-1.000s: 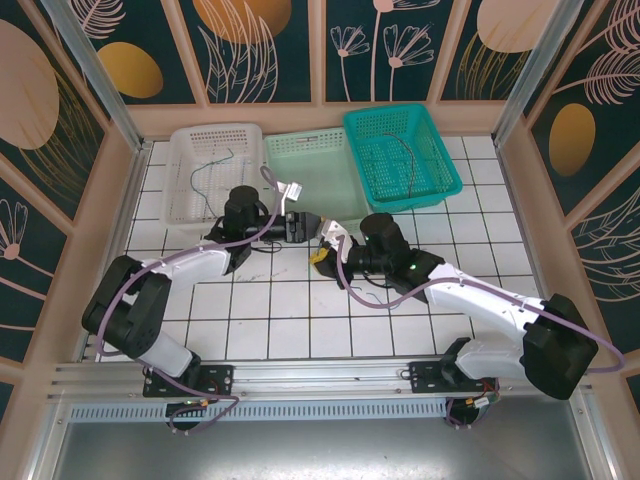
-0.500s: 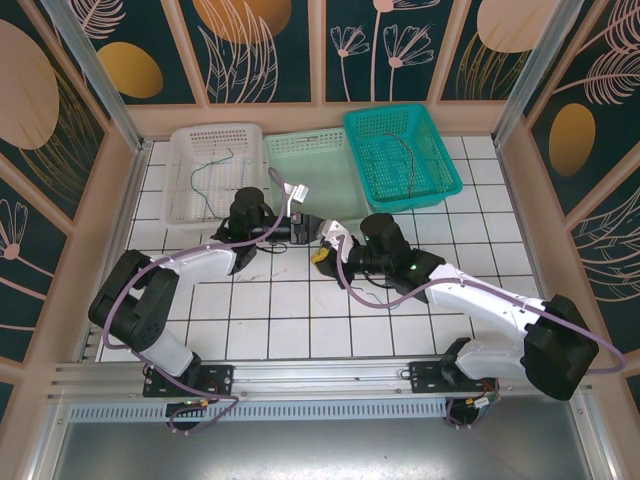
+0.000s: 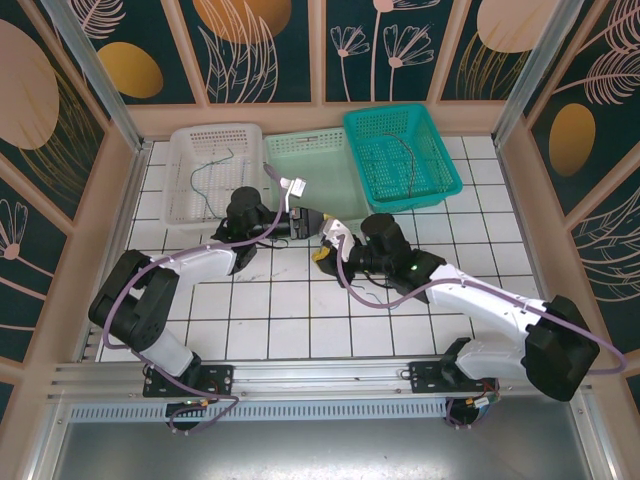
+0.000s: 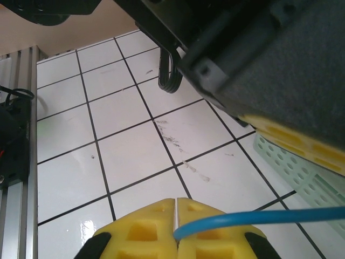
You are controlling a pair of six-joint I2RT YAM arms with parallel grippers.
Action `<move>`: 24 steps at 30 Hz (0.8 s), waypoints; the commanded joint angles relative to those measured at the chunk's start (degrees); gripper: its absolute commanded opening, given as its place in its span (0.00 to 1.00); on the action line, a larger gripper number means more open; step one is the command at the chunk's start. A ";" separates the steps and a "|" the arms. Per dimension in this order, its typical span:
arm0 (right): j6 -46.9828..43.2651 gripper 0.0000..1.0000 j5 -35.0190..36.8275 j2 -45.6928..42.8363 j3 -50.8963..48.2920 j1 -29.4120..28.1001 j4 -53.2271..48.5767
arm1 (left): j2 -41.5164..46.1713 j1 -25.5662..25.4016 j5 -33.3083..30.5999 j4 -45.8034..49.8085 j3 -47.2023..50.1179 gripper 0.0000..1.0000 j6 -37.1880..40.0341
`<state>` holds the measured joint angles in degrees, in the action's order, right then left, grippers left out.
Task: Untangle the cables
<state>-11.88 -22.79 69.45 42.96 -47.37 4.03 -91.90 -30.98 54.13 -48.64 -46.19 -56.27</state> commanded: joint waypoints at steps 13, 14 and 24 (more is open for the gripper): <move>-3.63 0.00 4.86 -1.54 0.35 -0.08 -4.65 | 0.17 -0.22 1.00 4.09 -0.32 0.58 0.85; -3.74 0.00 4.70 -1.29 0.45 -0.09 -4.40 | -0.11 -0.29 1.38 2.85 -0.11 0.57 -0.18; -4.73 0.00 2.59 2.23 2.69 -0.19 -3.76 | -1.00 -0.74 3.20 0.04 0.05 0.54 -1.92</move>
<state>-14.96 -19.16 70.54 43.13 -47.35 0.45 -92.31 -31.24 55.48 -45.58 -46.09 -57.49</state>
